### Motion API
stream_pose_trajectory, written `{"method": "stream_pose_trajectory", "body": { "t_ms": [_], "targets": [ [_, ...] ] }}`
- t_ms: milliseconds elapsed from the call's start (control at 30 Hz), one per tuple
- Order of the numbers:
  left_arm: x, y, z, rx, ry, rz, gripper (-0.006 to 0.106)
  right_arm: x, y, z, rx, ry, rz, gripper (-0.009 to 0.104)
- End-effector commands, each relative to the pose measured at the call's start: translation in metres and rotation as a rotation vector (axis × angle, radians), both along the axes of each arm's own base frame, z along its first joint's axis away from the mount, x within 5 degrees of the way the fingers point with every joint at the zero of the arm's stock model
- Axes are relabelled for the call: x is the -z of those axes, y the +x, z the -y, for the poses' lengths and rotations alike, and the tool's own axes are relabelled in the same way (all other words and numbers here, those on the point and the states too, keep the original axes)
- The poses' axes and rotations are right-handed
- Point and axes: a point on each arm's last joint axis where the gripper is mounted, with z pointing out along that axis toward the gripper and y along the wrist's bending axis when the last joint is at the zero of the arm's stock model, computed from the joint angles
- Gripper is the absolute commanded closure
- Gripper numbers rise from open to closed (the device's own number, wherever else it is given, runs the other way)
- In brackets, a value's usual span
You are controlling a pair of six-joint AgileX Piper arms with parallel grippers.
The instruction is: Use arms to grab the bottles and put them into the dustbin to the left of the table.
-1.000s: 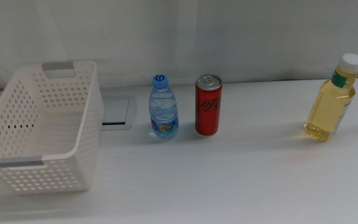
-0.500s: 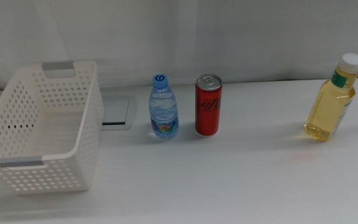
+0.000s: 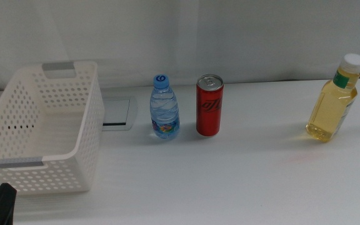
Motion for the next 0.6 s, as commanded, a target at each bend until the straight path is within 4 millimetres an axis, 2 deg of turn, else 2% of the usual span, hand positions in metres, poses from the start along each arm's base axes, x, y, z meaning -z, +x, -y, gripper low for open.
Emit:
{"method": "stream_pose_trajectory", "body": {
  "t_ms": [0,33,267,467,567],
  "targets": [
    [0.009,-0.001,0.000,0.001,0.005,0.010,0.010,0.011,0.000,0.001,0.006,0.029,-0.012,0.005],
    [0.008,-0.001,0.000,0.001,0.007,0.023,0.010,0.011,0.000,0.001,0.006,0.029,-0.012,-0.009],
    [-0.006,-0.003,0.000,0.000,0.036,0.082,0.010,0.011,0.000,0.001,0.008,0.059,-0.008,-0.008],
    [-0.044,-0.002,0.000,-0.006,0.092,0.058,0.010,0.010,0.000,0.001,0.008,0.062,-0.005,-0.008],
    [-0.063,0.006,0.000,-0.005,0.094,-0.010,0.010,0.010,0.000,0.001,0.008,0.062,-0.002,-0.008]
  ]
}}
